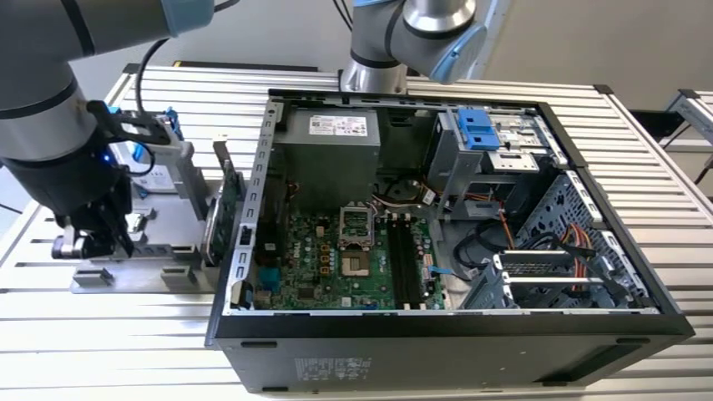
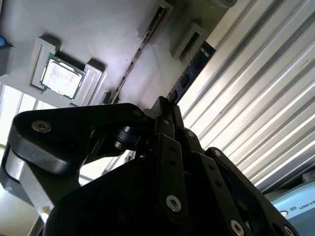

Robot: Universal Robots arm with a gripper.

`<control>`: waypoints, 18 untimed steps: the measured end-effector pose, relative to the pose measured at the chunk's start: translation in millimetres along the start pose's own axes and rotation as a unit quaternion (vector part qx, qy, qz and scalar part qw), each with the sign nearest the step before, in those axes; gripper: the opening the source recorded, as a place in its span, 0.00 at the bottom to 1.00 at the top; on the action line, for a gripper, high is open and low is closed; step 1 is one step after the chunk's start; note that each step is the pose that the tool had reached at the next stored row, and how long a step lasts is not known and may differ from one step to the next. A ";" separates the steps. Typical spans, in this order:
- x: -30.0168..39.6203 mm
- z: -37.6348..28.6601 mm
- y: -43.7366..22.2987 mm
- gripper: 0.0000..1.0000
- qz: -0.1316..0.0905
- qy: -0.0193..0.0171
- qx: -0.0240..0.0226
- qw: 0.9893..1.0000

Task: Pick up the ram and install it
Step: 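Pick up the ram and move it above insertion slot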

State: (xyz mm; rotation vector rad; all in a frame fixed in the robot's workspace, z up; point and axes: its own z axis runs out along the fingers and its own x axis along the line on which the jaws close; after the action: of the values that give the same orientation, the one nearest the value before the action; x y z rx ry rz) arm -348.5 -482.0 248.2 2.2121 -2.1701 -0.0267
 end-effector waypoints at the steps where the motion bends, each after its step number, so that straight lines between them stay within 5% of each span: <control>1: 0.0 -0.6 0.0 0.00 0.000 0.000 0.000 1.000; 18: 0.2 -13.1 0.6 0.00 0.004 -0.002 0.000 1.000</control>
State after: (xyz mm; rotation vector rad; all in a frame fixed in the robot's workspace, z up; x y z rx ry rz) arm -348.5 -481.9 261.3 2.2048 -2.1821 -0.0314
